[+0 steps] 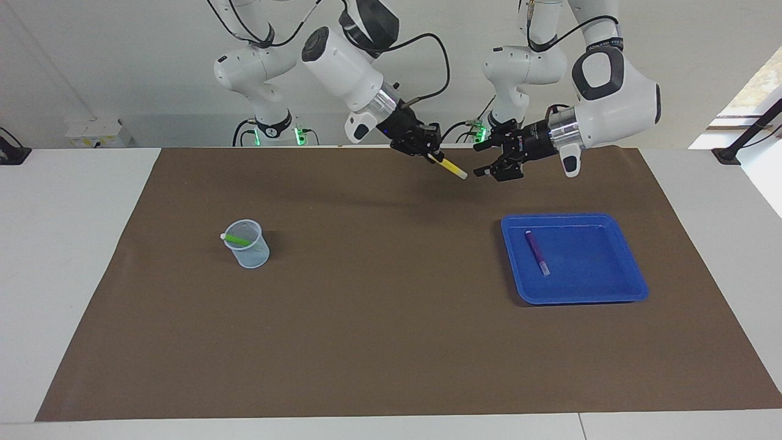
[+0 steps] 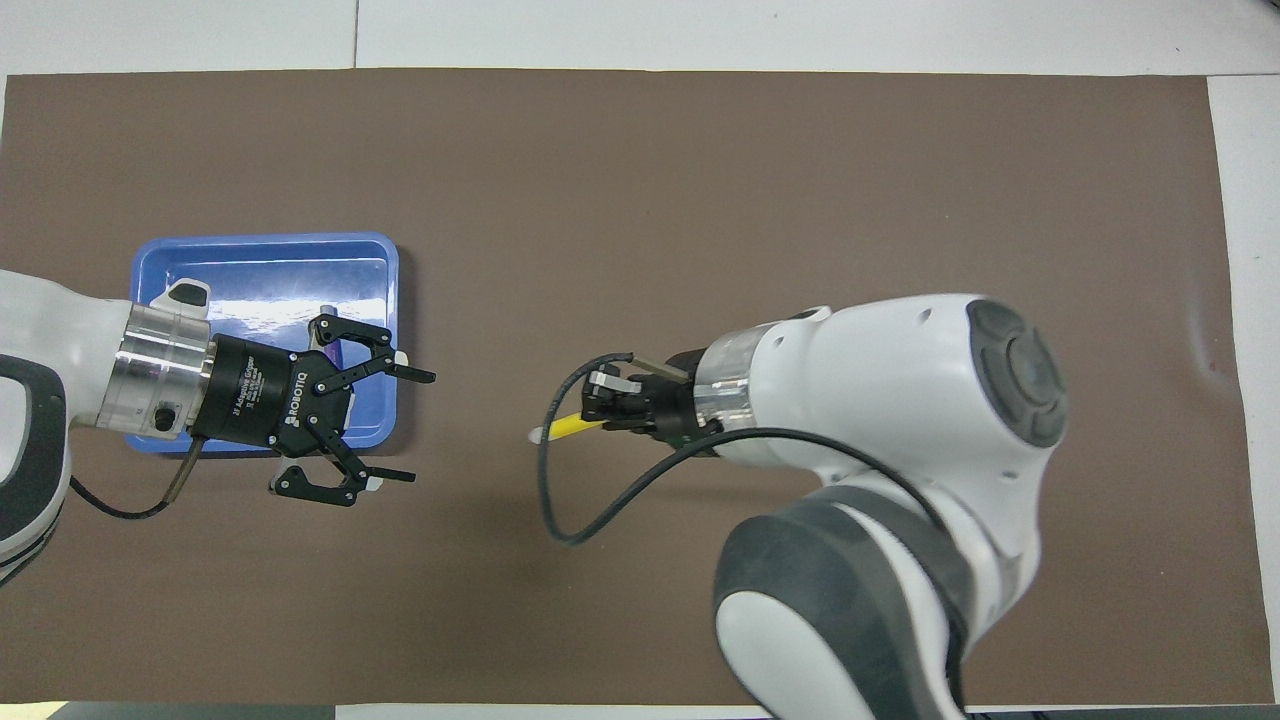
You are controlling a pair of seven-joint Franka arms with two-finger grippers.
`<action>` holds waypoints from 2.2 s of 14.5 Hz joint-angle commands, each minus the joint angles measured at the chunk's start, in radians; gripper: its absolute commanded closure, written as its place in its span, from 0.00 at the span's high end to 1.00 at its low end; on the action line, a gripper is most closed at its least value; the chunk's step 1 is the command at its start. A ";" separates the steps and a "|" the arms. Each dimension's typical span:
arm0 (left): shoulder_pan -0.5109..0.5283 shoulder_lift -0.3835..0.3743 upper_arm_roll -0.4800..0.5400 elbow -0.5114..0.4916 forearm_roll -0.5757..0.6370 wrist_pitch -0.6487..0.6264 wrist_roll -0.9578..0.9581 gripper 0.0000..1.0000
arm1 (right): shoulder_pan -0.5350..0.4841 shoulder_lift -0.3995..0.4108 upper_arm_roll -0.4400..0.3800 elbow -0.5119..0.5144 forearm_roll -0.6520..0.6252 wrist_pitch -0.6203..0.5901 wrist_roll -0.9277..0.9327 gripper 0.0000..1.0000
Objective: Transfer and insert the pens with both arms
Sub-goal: 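Insert the yellow pen into the clear cup with the right gripper, then grasp the purple pen with the left gripper while the right gripper returns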
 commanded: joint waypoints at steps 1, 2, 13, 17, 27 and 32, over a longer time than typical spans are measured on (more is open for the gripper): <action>-0.008 0.019 0.008 0.050 0.146 0.023 0.069 1.00 | -0.131 0.004 0.004 0.101 -0.172 -0.252 -0.235 0.00; -0.008 0.027 0.008 0.056 0.203 0.053 0.121 1.00 | -0.188 0.005 0.004 0.111 -0.227 -0.317 -0.368 0.00; 0.023 0.195 0.008 0.045 0.707 0.335 0.869 1.00 | -0.325 -0.018 0.006 -0.090 -0.730 -0.135 -1.093 0.00; 0.024 0.291 0.008 0.044 0.737 0.479 1.118 1.00 | -0.339 -0.036 0.007 -0.170 -0.728 -0.066 -1.098 0.00; 0.026 0.449 0.008 0.098 0.739 0.573 1.253 0.96 | -0.345 -0.042 0.007 -0.188 -0.717 -0.041 -1.092 1.00; 0.024 0.461 0.008 0.107 0.739 0.572 1.275 0.75 | -0.342 -0.042 0.007 -0.142 -0.523 -0.070 -1.031 1.00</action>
